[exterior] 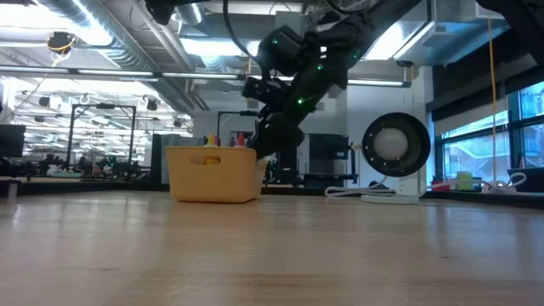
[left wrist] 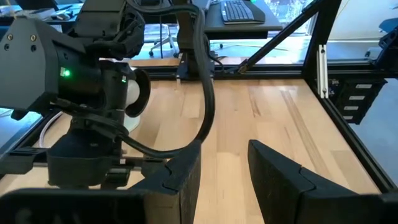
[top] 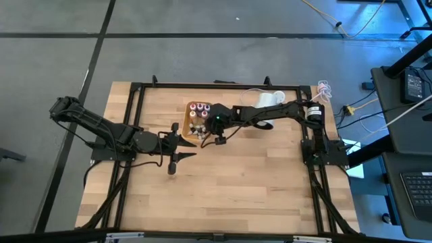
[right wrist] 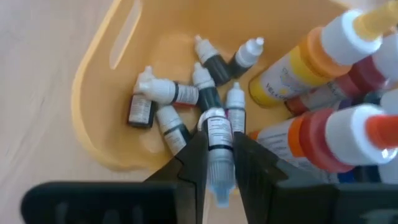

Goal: Pick & Place food coloring
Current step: Put the small red food coloring bottle into the yellow bin, then return to Home Position

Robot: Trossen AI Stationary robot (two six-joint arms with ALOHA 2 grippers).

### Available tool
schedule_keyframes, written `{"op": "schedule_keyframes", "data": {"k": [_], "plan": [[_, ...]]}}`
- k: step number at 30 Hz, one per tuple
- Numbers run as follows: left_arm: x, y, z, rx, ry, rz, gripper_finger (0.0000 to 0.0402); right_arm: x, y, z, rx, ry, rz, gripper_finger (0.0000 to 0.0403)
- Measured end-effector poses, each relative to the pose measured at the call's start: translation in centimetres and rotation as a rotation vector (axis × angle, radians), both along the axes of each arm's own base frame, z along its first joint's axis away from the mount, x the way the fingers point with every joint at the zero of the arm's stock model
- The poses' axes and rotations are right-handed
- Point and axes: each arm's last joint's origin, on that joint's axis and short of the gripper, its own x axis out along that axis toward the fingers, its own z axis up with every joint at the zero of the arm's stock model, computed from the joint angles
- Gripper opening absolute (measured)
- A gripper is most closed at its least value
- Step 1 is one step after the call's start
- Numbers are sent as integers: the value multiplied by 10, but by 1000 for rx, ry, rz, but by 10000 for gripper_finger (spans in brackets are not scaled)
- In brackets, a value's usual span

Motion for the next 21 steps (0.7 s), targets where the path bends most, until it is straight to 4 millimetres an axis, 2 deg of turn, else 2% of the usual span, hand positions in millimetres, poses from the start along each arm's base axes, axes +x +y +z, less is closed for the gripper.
{"op": "schedule_keyframes", "data": {"k": [21], "plan": [[0, 0, 0, 0, 3, -2, 127, -1, 0, -1, 2, 9, 1, 75]]}}
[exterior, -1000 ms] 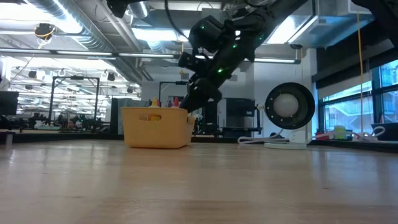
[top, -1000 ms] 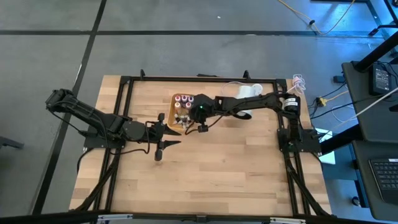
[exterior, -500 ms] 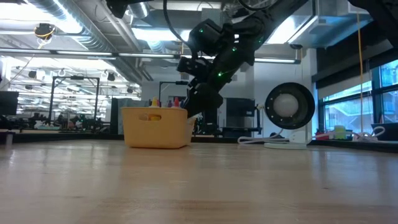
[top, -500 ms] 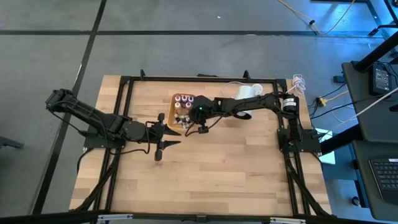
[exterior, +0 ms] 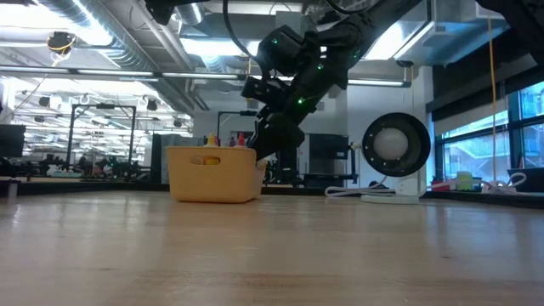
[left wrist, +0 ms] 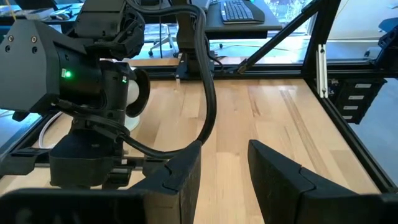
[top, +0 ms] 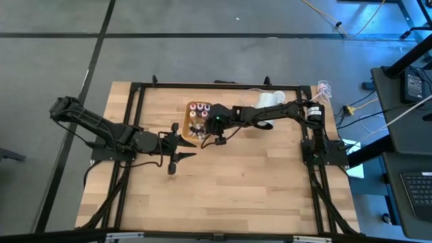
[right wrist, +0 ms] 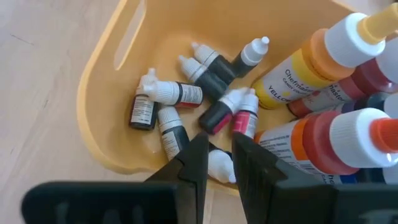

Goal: Pick & Place food coloring
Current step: Return to Home Position

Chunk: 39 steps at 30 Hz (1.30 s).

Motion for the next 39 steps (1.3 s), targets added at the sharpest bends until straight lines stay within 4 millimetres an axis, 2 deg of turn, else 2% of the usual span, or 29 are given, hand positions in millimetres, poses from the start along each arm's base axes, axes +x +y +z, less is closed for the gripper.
{"op": "schedule_keyframes", "data": {"k": [4, 10, 15, 19, 23, 28, 33, 39], "plan": [[0, 0, 0, 2, -2, 13, 127, -2, 1, 8, 12, -9, -19, 75], [-5, 3, 5, -6, -19, 26, 128, -28, 9, 61, 116, -23, -19, 75], [-16, 7, 15, 2, -62, 20, 128, -60, 41, 103, 188, -19, 49, 75], [-30, 11, 23, -9, -83, 4, 127, -102, 71, 115, 170, -83, -8, 75], [-43, 16, 25, -2, -122, 1, 127, -153, 96, 115, 217, -207, -52, 75], [-63, 30, 1, -6, -235, 20, 127, -208, 110, 102, 342, -345, -48, 75], [-90, 46, -21, -64, -318, 32, 127, -240, 111, 80, 428, -461, -46, 75], [-113, 58, -43, -75, -406, 79, 128, -263, 99, 60, 349, -545, -151, 75]]}}
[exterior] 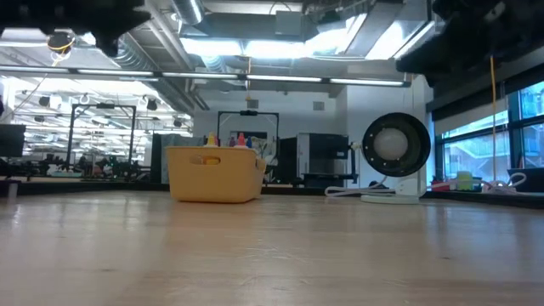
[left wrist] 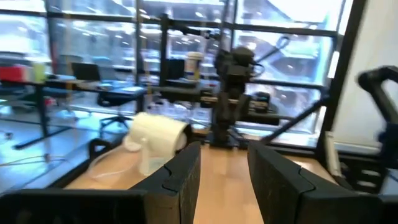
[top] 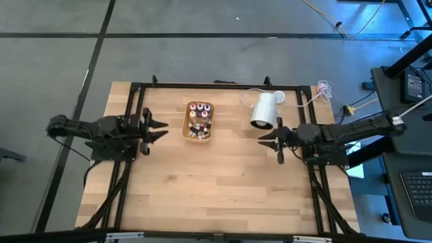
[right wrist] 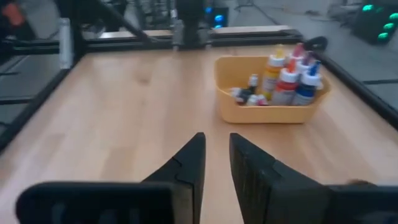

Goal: Pick & Place food coloring
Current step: Return to Home Position

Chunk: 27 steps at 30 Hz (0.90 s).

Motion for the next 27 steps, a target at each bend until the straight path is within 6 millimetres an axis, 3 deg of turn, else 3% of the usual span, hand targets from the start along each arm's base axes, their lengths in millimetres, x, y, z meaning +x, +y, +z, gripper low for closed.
{"op": "schedule_keyframes", "data": {"k": [9, 23, 27], "plan": [[-10, 16, -34, -44, -10, 133, 128, -22, -13, -20, -45, -38, -67, 75], [-20, 27, -39, -68, -3, 199, 128, -47, -25, -41, -18, -142, -149, 75], [-15, 28, -52, -67, -28, 196, 128, -50, -25, -41, -21, -152, -148, 75]]}}
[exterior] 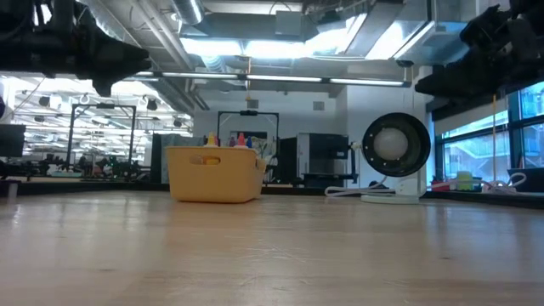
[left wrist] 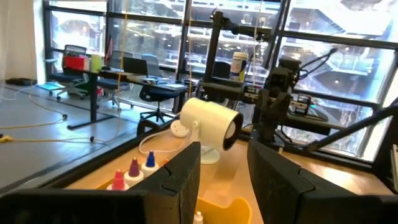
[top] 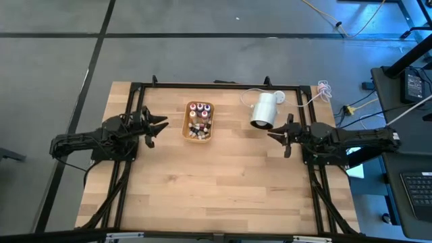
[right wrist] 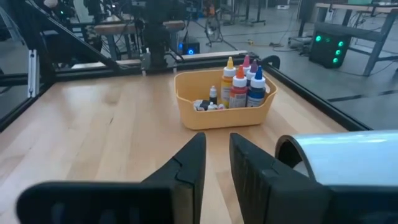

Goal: Pick & Place food coloring
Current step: Return to Home Position

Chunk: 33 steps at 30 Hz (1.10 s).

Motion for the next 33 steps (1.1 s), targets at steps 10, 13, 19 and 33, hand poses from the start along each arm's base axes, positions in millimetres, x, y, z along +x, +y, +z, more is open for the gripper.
{"op": "schedule_keyframes", "data": {"k": [10, 13, 19, 33], "plan": [[5, 1, -18, -34, 15, -5, 128, -4, 0, 2, -3, -23, 1, 75], [5, 1, -18, -36, 13, -6, 127, -7, 0, 4, -2, -43, 1, 75], [5, 1, -18, -30, 13, -4, 128, -16, 0, 4, -4, -67, 2, 75], [4, 3, -17, -11, 14, 67, 128, -19, -2, -8, -26, -141, -41, 75]]}}
